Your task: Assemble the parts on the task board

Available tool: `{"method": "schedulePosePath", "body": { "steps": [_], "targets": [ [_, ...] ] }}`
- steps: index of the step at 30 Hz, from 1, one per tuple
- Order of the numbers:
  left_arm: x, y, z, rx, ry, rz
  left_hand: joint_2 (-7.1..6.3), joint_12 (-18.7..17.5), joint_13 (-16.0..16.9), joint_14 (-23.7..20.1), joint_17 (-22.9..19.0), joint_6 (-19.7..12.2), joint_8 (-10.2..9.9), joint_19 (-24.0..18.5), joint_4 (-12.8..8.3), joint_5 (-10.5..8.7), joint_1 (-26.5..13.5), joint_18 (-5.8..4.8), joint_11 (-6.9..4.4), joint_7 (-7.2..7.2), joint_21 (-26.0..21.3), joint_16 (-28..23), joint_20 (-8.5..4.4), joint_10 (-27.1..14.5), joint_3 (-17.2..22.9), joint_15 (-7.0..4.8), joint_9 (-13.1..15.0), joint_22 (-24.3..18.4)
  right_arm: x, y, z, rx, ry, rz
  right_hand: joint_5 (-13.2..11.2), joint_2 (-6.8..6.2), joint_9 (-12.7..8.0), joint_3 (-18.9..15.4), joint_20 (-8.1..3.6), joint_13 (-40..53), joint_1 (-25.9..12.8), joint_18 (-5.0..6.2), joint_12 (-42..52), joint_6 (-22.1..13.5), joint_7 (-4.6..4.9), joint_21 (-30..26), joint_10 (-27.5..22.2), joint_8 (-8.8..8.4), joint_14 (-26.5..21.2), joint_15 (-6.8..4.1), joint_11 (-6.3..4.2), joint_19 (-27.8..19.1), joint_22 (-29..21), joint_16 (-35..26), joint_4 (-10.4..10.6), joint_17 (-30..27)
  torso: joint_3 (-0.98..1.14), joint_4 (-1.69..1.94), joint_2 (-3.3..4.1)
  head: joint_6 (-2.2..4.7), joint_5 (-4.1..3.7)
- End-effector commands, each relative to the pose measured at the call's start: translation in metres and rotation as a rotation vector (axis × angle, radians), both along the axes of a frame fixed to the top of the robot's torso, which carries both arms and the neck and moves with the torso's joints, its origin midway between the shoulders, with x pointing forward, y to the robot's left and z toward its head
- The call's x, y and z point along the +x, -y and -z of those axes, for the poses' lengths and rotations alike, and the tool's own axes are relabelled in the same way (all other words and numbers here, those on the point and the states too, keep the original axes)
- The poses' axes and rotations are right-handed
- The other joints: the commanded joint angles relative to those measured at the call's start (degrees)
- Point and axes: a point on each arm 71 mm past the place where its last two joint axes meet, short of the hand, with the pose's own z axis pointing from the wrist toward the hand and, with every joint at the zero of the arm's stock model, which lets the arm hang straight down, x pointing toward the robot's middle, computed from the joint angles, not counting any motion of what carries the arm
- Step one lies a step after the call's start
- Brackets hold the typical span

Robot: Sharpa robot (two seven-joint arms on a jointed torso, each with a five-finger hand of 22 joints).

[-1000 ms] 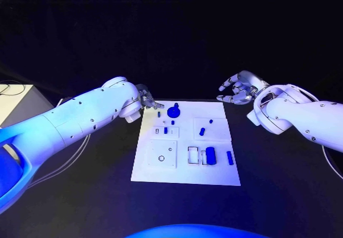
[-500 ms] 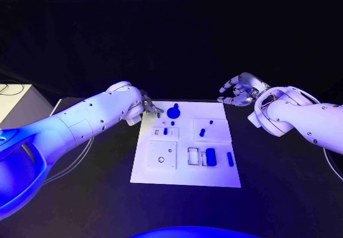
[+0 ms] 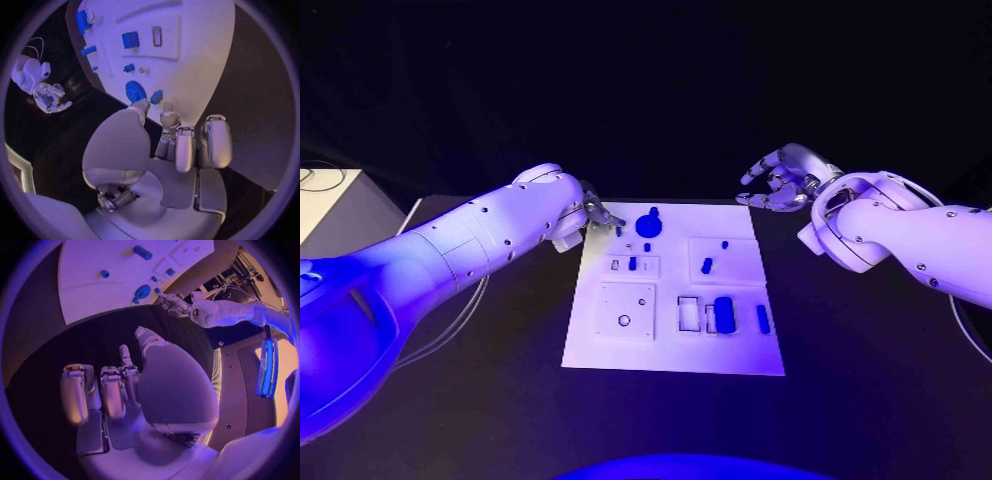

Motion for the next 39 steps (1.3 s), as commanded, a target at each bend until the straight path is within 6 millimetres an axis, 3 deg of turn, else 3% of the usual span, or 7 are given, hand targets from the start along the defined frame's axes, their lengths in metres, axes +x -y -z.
{"method": "schedulePosePath", "body": {
  "steps": [1, 16, 25, 39],
  "targets": [
    [0.0008, 0.0036, -0.0010, -0.019, 0.006, 0.015, -0.06, 0.0, 0.1, 5.8, 14.5, 0.0, 0.2, -0.3, 0.0, 0.18, -0.4, 0.48, 0.03, -0.14, -0.1, -0.1, 0.18, -0.2, 0.8, 0.33, 0.1, 0.1, -0.0003, -0.0016, -0.0010, -0.006, 0.010, -0.010, 0.1, -0.07, 0.1, 0.4, -0.37, 9.4, -0.3, 0.27, -0.4, -0.3, -0.06, -0.3, -0.2, 0.24, 6.0, -0.09, -0.01, 3.7, 10.2, 0.2, 0.1, 15.1, 0.01, -0.04, 0.04, -0.13, -0.07],
    [0.0014, 0.0063, 0.0012, -0.037, -0.003, 0.025, -0.56, 0.0, -0.1, 5.8, 14.5, -0.2, 0.4, -0.4, -0.1, 0.15, 0.6, 0.49, -0.02, -0.17, -0.2, -0.1, 0.13, -0.4, 3.4, 0.28, 0.2, 0.1, 0.0000, -0.0025, -0.0011, -0.006, 0.010, -0.011, 0.3, -0.10, 0.1, 0.6, -0.37, 9.5, -0.4, 0.25, -0.3, -0.3, -0.05, -0.3, -0.1, 0.26, 6.0, -0.08, 0.00, 3.8, 10.3, 0.2, 0.0, 15.1, 0.11, 0.04, 0.00, -0.55, -0.23],
    [0.0018, 0.0071, 0.0039, -0.038, -0.012, 0.028, -0.61, 0.1, 0.1, 5.9, 14.6, -0.2, 0.5, -0.3, -0.1, 0.14, 0.8, 0.49, -0.02, -0.17, -0.2, -0.1, 0.12, -0.4, 4.1, 0.28, 0.2, 0.1, -0.0001, -0.0032, -0.0012, -0.006, 0.011, -0.012, 0.3, -0.10, 0.1, 0.6, -0.37, 9.5, -0.4, 0.25, -0.3, -0.3, -0.05, -0.3, -0.1, 0.26, 6.0, -0.08, 0.00, 3.8, 10.3, 0.2, 0.0, 15.1, 0.06, -0.06, 0.05, -0.84, -0.23],
    [0.0016, 0.0061, 0.0070, -0.039, -0.023, 0.028, -0.82, 0.2, 0.1, 5.9, 14.6, -0.3, 0.7, -0.3, -0.1, 0.09, 1.7, 0.47, -0.08, -0.23, -0.1, 0.0, 0.09, -0.4, 6.5, 0.24, 0.3, 0.2, 0.0000, -0.0034, -0.0015, -0.005, 0.011, -0.012, 0.3, -0.10, 0.1, 0.7, -0.36, 9.5, -0.5, 0.25, -0.3, -0.3, -0.05, -0.3, -0.1, 0.29, 6.0, -0.08, 0.00, 3.8, 10.3, 0.2, 0.0, 15.1, 0.10, 0.12, -0.09, -1.16, -0.40]
  ]
}}
